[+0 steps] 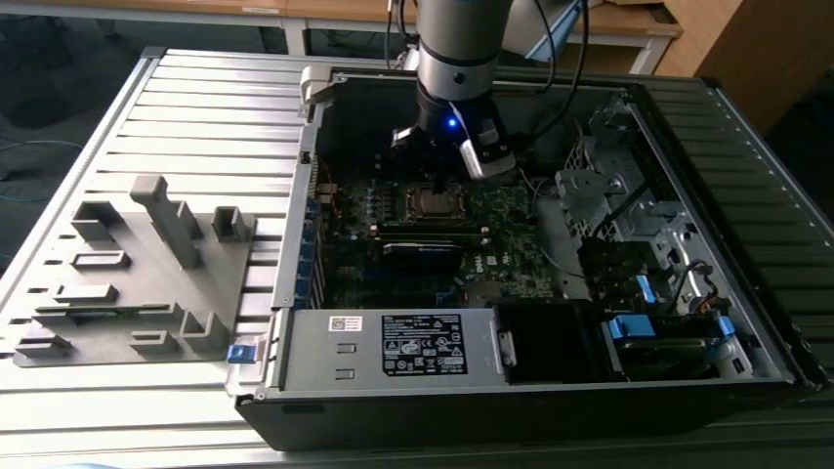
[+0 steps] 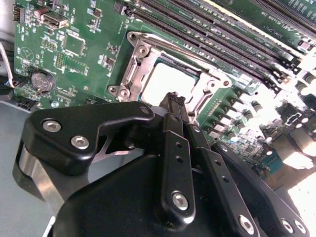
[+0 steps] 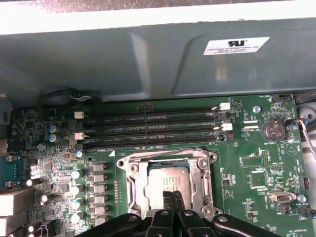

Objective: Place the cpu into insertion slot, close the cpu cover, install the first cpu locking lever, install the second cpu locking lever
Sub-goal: 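Install the second cpu locking lever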

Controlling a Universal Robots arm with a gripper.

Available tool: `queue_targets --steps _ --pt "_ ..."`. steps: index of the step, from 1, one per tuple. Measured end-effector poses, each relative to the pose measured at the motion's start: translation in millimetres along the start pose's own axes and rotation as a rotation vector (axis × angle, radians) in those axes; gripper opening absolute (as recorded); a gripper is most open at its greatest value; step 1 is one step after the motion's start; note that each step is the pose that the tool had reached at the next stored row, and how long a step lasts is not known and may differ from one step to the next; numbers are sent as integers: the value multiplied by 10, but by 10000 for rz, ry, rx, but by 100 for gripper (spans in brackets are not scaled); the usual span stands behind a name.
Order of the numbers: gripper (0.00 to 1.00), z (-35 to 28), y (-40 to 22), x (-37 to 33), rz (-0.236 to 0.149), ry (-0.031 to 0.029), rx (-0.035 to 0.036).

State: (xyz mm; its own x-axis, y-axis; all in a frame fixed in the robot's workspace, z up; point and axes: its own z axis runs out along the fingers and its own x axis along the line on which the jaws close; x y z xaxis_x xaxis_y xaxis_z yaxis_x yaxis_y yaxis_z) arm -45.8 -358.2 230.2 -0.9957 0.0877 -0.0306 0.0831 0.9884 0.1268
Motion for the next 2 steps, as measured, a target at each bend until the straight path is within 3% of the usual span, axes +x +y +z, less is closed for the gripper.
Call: queue_targets --steps 2 --pt "11 -1 0 0 0 0 0"
